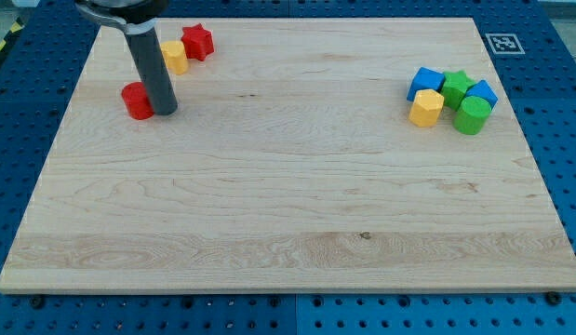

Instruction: Push the red star along with the yellow heart to the red circle

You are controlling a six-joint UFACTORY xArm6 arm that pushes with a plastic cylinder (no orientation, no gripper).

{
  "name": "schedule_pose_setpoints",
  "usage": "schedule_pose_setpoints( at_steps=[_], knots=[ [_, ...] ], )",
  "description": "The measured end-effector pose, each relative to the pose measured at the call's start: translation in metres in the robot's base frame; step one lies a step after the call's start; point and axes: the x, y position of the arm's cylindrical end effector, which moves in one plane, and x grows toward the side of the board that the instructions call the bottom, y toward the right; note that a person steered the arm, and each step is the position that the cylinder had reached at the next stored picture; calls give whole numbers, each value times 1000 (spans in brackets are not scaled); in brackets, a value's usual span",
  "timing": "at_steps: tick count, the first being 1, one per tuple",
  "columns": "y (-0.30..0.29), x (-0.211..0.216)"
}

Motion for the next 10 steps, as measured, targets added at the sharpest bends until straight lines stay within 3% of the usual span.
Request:
schedule_pose_setpoints(
  at_steps=[2,4,7,8,10],
  knots=[
    [72,-3],
    [86,-90],
    [65,-162],
    [44,-163],
    [35,-108]
  ],
)
